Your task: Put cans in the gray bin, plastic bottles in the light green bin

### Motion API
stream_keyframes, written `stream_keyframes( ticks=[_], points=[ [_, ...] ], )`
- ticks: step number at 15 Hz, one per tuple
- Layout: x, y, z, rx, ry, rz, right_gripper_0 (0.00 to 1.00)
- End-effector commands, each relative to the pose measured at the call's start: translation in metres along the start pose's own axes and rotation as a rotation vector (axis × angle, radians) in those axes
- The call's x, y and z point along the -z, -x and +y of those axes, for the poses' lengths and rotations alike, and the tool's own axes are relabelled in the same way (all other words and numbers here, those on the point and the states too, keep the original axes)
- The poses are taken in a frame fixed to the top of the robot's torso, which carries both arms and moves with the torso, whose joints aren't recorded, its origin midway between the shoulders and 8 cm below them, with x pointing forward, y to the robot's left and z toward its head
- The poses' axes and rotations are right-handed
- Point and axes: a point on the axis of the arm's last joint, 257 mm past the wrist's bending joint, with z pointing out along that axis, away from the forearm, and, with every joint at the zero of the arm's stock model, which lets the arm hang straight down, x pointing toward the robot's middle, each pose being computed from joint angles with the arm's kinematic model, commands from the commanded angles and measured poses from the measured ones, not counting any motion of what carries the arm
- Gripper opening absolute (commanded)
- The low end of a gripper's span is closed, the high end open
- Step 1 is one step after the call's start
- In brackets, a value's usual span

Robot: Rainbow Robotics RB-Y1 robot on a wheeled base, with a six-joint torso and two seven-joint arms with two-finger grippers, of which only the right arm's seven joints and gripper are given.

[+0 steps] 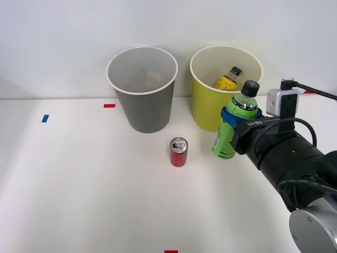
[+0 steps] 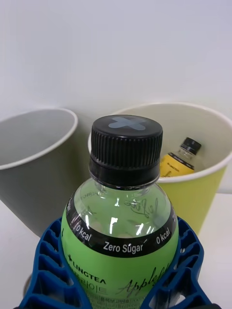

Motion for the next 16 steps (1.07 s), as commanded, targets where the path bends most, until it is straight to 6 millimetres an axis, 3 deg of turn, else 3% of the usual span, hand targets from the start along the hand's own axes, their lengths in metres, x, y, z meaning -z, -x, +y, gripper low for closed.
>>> stream_keyframes(
  ticks=[1,7,10,16],
  points=[
    [0.003,0.030,0.020,-0.012,0.086,-0.114,0.00],
    [0.002,0.101,0.030,0.023,0.164,-0.286,0.00],
    [-0.008,0.128,0.027,0.019,0.169,-0.280,0.00],
    [-0.074,0.165,-0.005,-0.057,0.144,-0.356,0.00]
  ],
)
